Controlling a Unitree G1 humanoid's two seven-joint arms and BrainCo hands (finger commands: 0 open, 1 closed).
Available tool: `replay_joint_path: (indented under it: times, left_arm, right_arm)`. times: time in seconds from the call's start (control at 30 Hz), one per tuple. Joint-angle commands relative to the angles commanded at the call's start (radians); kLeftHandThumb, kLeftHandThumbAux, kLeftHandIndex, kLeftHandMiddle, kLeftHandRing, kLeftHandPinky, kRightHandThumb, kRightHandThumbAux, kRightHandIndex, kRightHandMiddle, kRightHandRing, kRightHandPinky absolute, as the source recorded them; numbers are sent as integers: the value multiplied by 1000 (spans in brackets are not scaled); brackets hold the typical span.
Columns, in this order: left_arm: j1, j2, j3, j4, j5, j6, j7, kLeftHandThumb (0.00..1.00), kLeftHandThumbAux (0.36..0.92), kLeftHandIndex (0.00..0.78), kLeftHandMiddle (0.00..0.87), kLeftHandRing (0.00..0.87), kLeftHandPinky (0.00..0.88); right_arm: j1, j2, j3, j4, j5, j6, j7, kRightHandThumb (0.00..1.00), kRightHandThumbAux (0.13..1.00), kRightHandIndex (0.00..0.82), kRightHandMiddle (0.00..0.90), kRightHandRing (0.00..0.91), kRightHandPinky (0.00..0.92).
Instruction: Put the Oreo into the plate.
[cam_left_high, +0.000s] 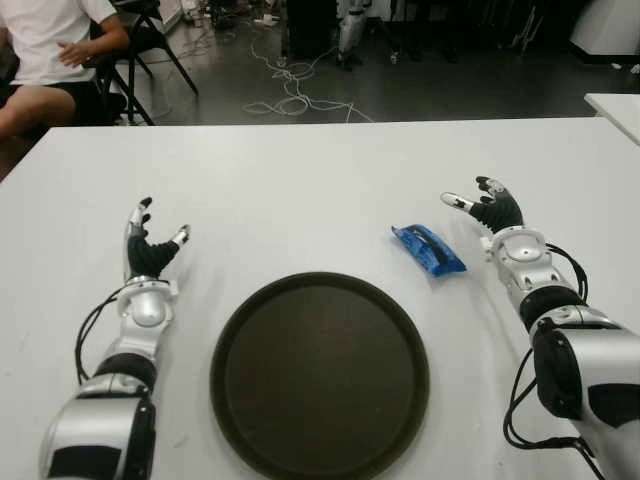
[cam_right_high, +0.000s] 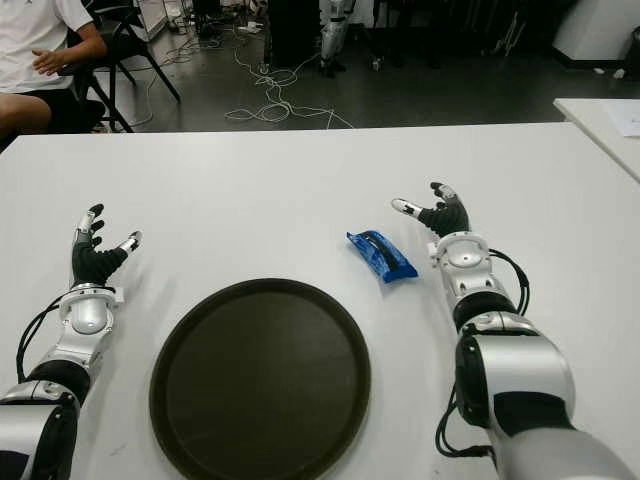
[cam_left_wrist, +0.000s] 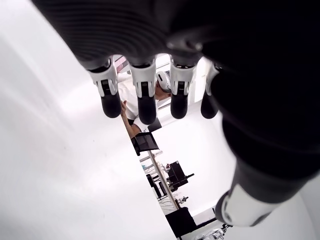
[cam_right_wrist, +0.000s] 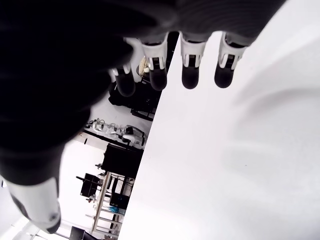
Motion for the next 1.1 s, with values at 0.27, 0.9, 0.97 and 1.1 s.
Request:
replay_joint_path:
  times: [0.27, 0.9, 0.97, 1.1]
  left_arm:
    - [1, 1, 0, -1, 1, -1, -1, 0, 778, 68, 93, 72, 52]
    - [1, 0, 3, 0, -4, 4, -2, 0, 773, 66, 103, 78, 47]
    - [1, -1, 3, 0, -4, 5, 0, 0, 767, 67, 106, 78, 45]
    - [1, -1, 2, 0, -3, 4, 4, 0, 764, 69, 108, 80, 49]
  right_arm:
    - [3, -1, 7, 0, -9, -10, -9, 0, 650, 80, 69, 53, 27]
    - [1, 1, 1, 0, -6, -2, -8, 0, 637, 94, 73, 49, 14]
    - [2, 1, -2, 0, -4, -4, -7, 0, 645, 96, 77, 51, 19]
    - [3, 0, 3, 0, -9, -6, -9, 0, 649, 96, 79, 52, 23]
